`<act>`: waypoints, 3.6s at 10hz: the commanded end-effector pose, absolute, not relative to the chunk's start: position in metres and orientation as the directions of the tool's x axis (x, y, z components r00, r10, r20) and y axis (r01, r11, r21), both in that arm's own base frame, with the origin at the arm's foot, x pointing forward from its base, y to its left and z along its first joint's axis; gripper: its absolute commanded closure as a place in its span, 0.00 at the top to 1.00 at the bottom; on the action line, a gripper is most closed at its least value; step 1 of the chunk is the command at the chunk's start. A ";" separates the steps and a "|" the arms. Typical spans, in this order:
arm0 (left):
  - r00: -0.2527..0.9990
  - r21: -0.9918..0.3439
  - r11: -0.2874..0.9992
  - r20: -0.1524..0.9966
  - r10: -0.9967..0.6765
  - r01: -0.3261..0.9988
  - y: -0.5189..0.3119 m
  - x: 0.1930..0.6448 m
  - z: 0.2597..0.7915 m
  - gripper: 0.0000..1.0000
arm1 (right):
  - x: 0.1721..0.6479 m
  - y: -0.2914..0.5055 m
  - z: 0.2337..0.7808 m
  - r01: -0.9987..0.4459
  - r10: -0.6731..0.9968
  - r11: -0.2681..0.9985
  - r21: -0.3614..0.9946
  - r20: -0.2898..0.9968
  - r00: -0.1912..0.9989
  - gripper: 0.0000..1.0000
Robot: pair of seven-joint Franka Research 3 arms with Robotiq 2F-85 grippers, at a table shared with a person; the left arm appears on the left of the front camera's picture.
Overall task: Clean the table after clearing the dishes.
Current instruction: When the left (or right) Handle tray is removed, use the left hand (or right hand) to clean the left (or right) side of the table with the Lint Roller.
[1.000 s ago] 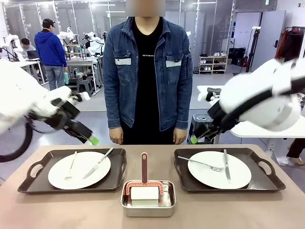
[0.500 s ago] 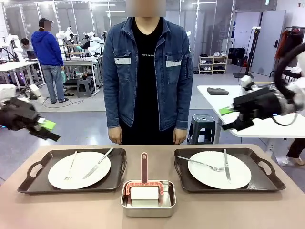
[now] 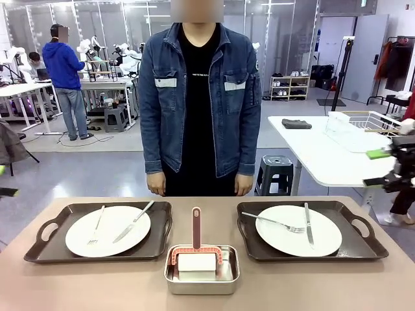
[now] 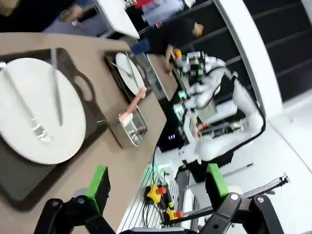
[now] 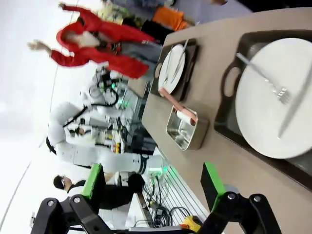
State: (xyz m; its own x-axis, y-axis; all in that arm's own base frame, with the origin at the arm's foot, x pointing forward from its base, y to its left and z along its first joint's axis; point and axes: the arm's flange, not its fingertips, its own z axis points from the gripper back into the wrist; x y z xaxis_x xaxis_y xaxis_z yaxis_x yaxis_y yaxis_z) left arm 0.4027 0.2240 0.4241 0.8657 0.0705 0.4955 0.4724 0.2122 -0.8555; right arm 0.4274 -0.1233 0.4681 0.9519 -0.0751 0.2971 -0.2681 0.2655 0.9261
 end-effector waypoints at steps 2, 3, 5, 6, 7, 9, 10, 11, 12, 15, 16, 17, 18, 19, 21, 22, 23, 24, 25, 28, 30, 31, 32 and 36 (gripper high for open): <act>0.840 -0.867 0.214 0.493 0.227 0.451 0.274 0.378 0.412 1.00 | 0.395 -0.175 0.469 -0.229 -0.242 0.270 0.935 0.297 0.924 1.00; 0.832 -0.874 0.229 0.481 0.276 0.429 0.294 0.366 0.407 1.00 | 0.380 -0.195 0.466 -0.218 -0.274 0.287 0.933 0.298 0.914 1.00; 0.827 -0.884 0.259 0.460 0.325 0.389 0.310 0.354 0.406 1.00 | 0.360 -0.216 0.462 -0.195 -0.320 0.306 0.932 0.293 0.901 1.00; 0.821 -0.882 0.276 0.461 0.335 0.382 0.311 0.351 0.409 1.00 | 0.354 -0.222 0.459 -0.180 -0.342 0.307 0.934 0.285 0.895 1.00; 0.814 -0.881 0.290 0.462 0.352 0.374 0.317 0.346 0.410 1.00 | 0.349 -0.228 0.456 -0.171 -0.357 0.314 0.934 0.283 0.890 1.00; 0.813 -0.881 0.310 0.456 0.363 0.356 0.323 0.341 0.413 1.00 | 0.344 -0.234 0.452 -0.151 -0.385 0.317 0.936 0.272 0.882 1.00; 0.817 -0.866 0.353 0.470 0.334 0.354 0.317 0.346 0.414 1.00 | 0.348 -0.228 0.452 -0.164 -0.361 0.348 0.923 0.293 0.885 1.00; 0.823 -0.877 0.295 0.465 0.327 0.378 0.321 0.342 0.405 1.00 | 0.350 -0.239 0.451 -0.156 -0.377 0.297 0.942 0.266 0.887 1.00; 0.823 -0.877 0.295 0.465 0.327 0.378 0.321 0.342 0.405 1.00 | 0.350 -0.239 0.451 -0.156 -0.377 0.297 0.942 0.266 0.887 1.00; 0.823 -0.877 0.295 0.465 0.327 0.378 0.321 0.342 0.405 1.00 | 0.350 -0.239 0.451 -0.156 -0.377 0.297 0.942 0.266 0.887 1.00; 0.823 -0.877 0.295 0.465 0.327 0.378 0.321 0.342 0.405 1.00 | 0.350 -0.239 0.451 -0.156 -0.377 0.297 0.942 0.266 0.887 1.00; 0.823 -0.877 0.295 0.465 0.327 0.378 0.321 0.342 0.405 1.00 | 0.350 -0.239 0.451 -0.156 -0.377 0.297 0.942 0.266 0.887 1.00; 0.823 -0.877 0.295 0.465 0.327 0.378 0.321 0.342 0.405 1.00 | 0.350 -0.239 0.451 -0.156 -0.377 0.297 0.942 0.266 0.887 1.00; 0.823 -0.877 0.295 0.465 0.327 0.378 0.321 0.342 0.405 1.00 | 0.350 -0.239 0.451 -0.156 -0.377 0.297 0.942 0.266 0.887 1.00; 0.823 -0.877 0.295 0.465 0.327 0.378 0.321 0.342 0.405 1.00 | 0.350 -0.239 0.451 -0.156 -0.377 0.297 0.942 0.266 0.887 1.00; 0.823 -0.877 0.295 0.465 0.327 0.378 0.321 0.342 0.405 1.00 | 0.350 -0.239 0.451 -0.156 -0.377 0.297 0.942 0.266 0.887 1.00; 0.823 -0.877 0.295 0.465 0.327 0.378 0.321 0.342 0.405 1.00 | 0.350 -0.239 0.451 -0.156 -0.377 0.297 0.942 0.266 0.887 1.00; 0.823 -0.877 0.295 0.465 0.327 0.378 0.321 0.342 0.405 1.00 | 0.350 -0.239 0.451 -0.156 -0.377 0.297 0.942 0.266 0.887 1.00; 0.823 -0.877 0.295 0.465 0.327 0.378 0.321 0.342 0.405 1.00 | 0.350 -0.239 0.451 -0.156 -0.377 0.297 0.942 0.266 0.887 1.00; 0.823 -0.877 0.295 0.465 0.327 0.378 0.321 0.342 0.405 1.00 | 0.350 -0.239 0.451 -0.156 -0.377 0.297 0.942 0.266 0.887 1.00; 0.823 -0.877 0.295 0.465 0.327 0.378 0.321 0.342 0.405 1.00 | 0.350 -0.239 0.451 -0.156 -0.377 0.297 0.942 0.266 0.887 1.00; 0.823 -0.877 0.295 0.465 0.327 0.378 0.321 0.342 0.405 1.00 | 0.350 -0.239 0.451 -0.156 -0.377 0.297 0.942 0.266 0.887 1.00; 0.823 -0.877 0.295 0.465 0.327 0.378 0.321 0.342 0.405 1.00 | 0.350 -0.239 0.451 -0.156 -0.377 0.297 0.942 0.266 0.887 1.00; 0.823 -0.877 0.295 0.465 0.327 0.378 0.321 0.342 0.405 1.00 | 0.350 -0.239 0.451 -0.156 -0.377 0.297 0.942 0.266 0.887 1.00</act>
State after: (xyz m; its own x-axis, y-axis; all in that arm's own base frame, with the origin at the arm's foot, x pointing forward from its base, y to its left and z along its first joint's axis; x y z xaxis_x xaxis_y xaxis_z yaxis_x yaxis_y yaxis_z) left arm 0.3441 0.3211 0.4040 0.8231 0.3256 0.4652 0.3731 0.3076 -0.8753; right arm 0.3511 -0.2386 0.4497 0.8874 -0.3766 0.2658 -0.1511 0.3070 0.9396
